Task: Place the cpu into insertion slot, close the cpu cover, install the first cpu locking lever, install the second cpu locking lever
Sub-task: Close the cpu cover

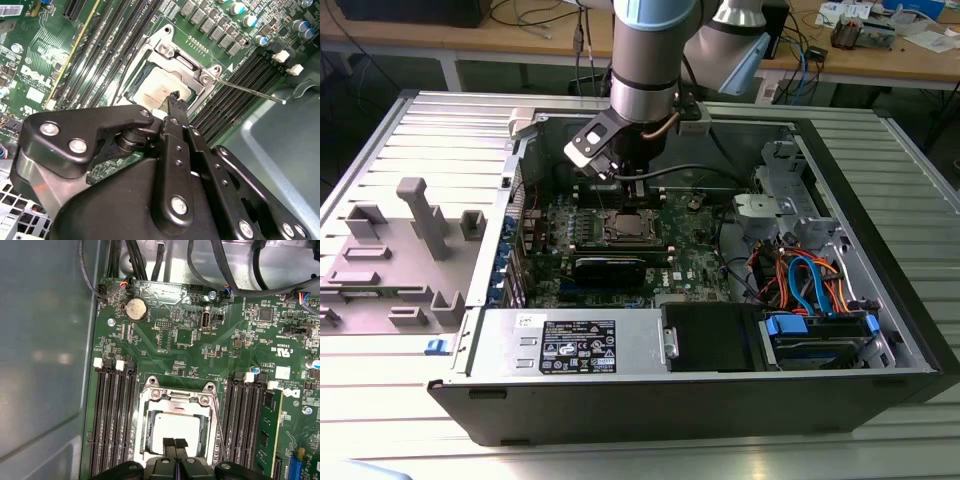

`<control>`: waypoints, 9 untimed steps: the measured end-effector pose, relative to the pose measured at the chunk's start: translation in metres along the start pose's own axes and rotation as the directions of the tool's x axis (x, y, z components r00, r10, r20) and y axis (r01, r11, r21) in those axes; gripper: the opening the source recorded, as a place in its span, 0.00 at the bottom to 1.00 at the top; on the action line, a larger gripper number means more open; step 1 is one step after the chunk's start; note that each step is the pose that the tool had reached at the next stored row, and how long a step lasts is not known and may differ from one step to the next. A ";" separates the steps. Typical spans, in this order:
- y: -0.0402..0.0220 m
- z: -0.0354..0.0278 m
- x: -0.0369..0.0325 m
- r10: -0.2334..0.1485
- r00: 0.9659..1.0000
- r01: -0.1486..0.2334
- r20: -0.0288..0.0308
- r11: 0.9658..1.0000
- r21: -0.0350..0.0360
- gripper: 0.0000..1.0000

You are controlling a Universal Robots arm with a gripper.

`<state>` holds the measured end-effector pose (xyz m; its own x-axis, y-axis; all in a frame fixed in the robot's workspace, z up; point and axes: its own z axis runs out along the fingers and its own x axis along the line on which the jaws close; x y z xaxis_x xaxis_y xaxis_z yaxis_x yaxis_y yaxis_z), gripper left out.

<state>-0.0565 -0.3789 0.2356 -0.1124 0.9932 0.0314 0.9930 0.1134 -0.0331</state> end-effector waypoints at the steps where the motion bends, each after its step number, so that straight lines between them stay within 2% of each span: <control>1: 0.0000 -0.0013 0.0000 0.000 1.000 0.000 0.000 1.000 0.000 0.11; 8: -0.0003 -0.0087 0.0001 0.000 1.000 0.000 -0.002 1.000 0.000 0.11; 9: -0.0003 -0.0094 0.0000 0.000 1.000 0.000 -0.004 1.000 0.000 0.11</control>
<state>-0.0565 -0.3792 0.2450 -0.1125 0.9930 0.0351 0.9930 0.1136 -0.0327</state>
